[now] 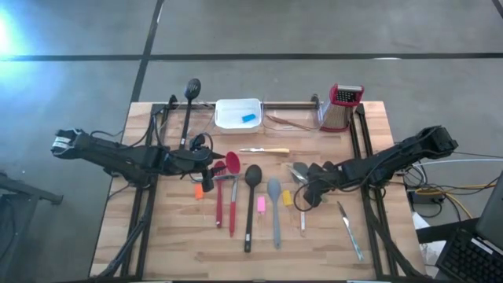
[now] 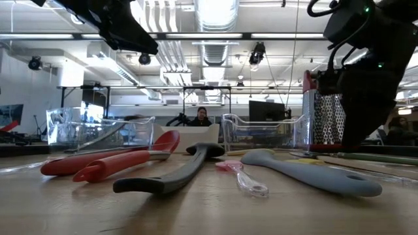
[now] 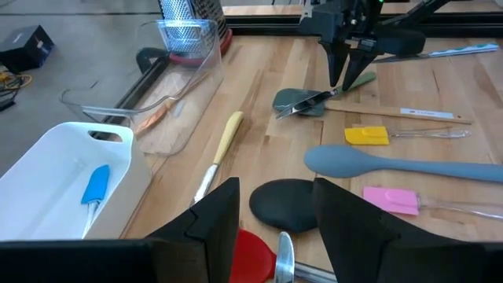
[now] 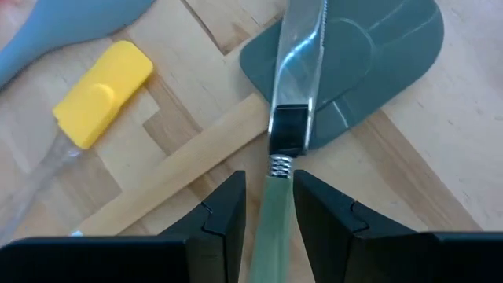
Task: Pick & Place Kitchen Items
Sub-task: Put the green knife into the right transparent bin
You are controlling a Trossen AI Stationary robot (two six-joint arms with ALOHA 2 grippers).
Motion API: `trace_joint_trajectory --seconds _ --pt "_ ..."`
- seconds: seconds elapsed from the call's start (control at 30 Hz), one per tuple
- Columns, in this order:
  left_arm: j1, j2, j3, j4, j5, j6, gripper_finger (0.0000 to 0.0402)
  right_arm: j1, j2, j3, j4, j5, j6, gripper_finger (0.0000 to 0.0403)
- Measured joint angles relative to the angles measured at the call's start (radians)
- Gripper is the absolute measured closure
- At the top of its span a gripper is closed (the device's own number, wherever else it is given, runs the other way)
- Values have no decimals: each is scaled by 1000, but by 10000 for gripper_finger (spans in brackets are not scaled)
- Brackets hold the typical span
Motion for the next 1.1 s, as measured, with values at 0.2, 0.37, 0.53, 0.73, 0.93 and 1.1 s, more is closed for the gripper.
trace_joint_trajectory --seconds 0.2,0.37,0.53,0.73,0.93,1.1 --pt "0 0 0 -1 0 0 234 0 0 -22 13 33 4 313" --pt "0 0 0 -2 0 0 234 0 0 -29 14 38 8 318" --pt "0 0 0 -3 0 0 234 0 0 -30 18 38 0 319" --pt "0 0 0 -3 0 0 234 1 0 -49 18 40 -20 324" --pt "0 0 0 -3 0 0 234 1 -2 -72 34 48 -25 332" --pt "0 0 0 -3 0 -1 234 2 -3 -93 41 62 -27 330"
